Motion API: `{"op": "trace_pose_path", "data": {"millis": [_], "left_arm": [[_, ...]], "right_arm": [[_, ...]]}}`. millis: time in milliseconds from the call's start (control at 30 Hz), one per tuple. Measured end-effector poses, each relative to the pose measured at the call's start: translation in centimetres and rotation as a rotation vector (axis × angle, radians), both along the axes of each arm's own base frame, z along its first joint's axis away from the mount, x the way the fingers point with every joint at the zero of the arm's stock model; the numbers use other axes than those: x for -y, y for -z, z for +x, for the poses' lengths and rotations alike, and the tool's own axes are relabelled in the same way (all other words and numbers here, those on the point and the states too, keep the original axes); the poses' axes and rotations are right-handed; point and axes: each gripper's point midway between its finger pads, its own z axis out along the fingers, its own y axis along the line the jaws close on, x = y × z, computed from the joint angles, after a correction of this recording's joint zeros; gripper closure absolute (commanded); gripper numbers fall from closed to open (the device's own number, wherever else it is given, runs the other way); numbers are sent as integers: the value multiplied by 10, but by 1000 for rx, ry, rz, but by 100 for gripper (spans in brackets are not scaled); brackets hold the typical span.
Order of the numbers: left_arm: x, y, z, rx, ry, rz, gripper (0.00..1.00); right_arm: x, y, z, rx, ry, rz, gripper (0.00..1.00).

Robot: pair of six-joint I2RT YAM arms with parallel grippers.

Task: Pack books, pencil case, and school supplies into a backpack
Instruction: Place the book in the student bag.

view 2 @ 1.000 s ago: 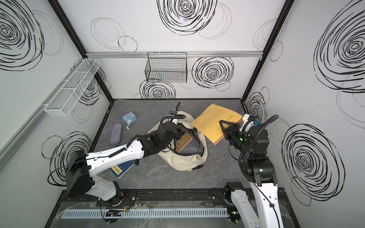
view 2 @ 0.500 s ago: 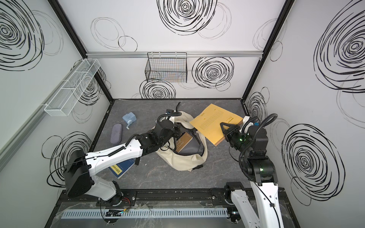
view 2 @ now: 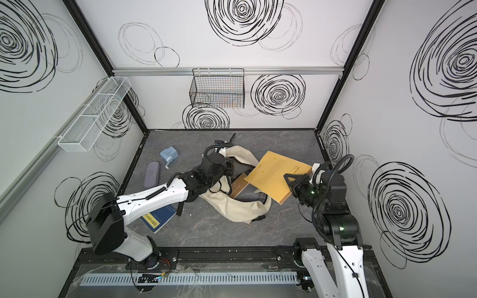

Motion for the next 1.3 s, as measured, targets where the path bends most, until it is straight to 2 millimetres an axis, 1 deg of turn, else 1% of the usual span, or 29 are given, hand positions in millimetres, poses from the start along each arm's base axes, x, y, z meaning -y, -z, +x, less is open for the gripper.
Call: {"op": "trace_pose_path", "data": {"millis": [133, 267, 433, 567, 667, 833, 967, 1067, 1167, 1300], "left_arm": [[-5, 1, 5, 0, -14, -5, 100], [-2, 2, 4, 2, 4, -20, 100], [14, 0, -6, 8, 66, -51, 100], [29, -2, -18, 11, 129, -78, 100], [37, -7, -24, 20, 162, -98, 100], [40, -20, -24, 44, 174, -110, 100], [41, -34, -24, 65, 176, -129, 100], [38, -41, -26, 70, 173, -144, 100], [35, -49, -29, 73, 170, -161, 100], [31, -55, -30, 68, 165, -186, 100]], "right_arm": [[-1, 4, -1, -15, -3, 1, 100], [-4, 7, 0, -21, -16, 21, 100], [-11, 17, 7, -53, -41, 72, 100], [-22, 22, 11, -68, -74, 143, 100], [-32, 22, 12, -78, -102, 195, 100], [-46, 7, 13, -56, -137, 261, 100], [-51, -8, 17, -9, -142, 305, 100], [-55, -13, 23, 21, -148, 340, 100], [-64, -9, 28, 20, -160, 369, 100], [-80, 5, 32, -15, -175, 382, 100]]}}
